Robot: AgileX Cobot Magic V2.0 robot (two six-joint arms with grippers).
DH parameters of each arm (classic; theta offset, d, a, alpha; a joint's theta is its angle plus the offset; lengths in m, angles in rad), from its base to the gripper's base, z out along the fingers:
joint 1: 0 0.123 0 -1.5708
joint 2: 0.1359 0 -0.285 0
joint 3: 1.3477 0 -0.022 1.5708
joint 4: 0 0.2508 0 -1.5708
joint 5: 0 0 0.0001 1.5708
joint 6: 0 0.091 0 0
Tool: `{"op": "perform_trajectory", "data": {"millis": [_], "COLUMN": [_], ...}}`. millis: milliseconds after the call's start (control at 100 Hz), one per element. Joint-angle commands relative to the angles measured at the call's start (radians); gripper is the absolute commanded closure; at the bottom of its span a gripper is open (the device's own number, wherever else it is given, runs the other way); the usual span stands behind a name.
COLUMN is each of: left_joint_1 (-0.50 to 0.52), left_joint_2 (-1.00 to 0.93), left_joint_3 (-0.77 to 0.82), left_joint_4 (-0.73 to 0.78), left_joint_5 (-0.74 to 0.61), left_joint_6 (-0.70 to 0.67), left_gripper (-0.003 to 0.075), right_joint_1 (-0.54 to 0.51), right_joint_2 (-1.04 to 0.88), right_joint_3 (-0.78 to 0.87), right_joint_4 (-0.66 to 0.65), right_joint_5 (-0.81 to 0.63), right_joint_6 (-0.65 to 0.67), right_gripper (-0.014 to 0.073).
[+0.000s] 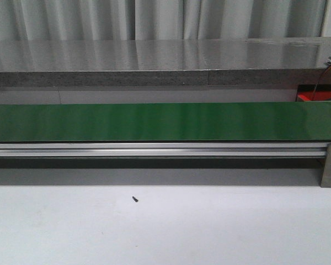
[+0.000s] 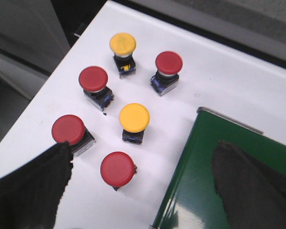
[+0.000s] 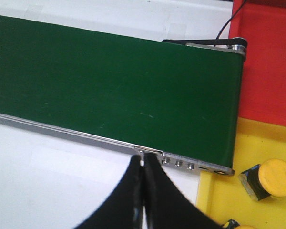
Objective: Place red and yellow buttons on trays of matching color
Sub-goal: 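Move the left gripper above the red buttons on the table, then grasp a red button with the left gripper and lift it over the belt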
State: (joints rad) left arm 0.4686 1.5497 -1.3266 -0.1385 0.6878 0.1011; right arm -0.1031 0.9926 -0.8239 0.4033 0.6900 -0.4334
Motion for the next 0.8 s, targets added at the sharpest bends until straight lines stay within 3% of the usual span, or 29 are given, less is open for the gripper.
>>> {"op": "perform_trajectory", "data": {"millis": [0,310,790], "left_joint_1": [0.004,0.004,0.004], "left_joint_2": [0.028,0.201,0.301], "left_joint_3": [-0.060,-0.091,-0.091], "left_joint_4": [0.008,0.054,0.071], "left_joint_5": [-0.025,-0.010,-0.021], "left_joint_6": [-0.011,-0.011,-0.011], "left_gripper": [0.0134,0.0134,0.0134], "right_joint_1": [0.002,0.002,0.002], "right_joint_2": [-0.016,-0.016,-0.016], "right_joint_3": [-0.033,-0.033,-0.033], "right_joint_4": [0.019,0.019,0.019], "right_joint_5": [-0.050,-0.051,-0.051], "right_joint_6": [-0.011,-0.011,-0.011], "right_gripper": [0.0662,0.0662,0.0662]}}
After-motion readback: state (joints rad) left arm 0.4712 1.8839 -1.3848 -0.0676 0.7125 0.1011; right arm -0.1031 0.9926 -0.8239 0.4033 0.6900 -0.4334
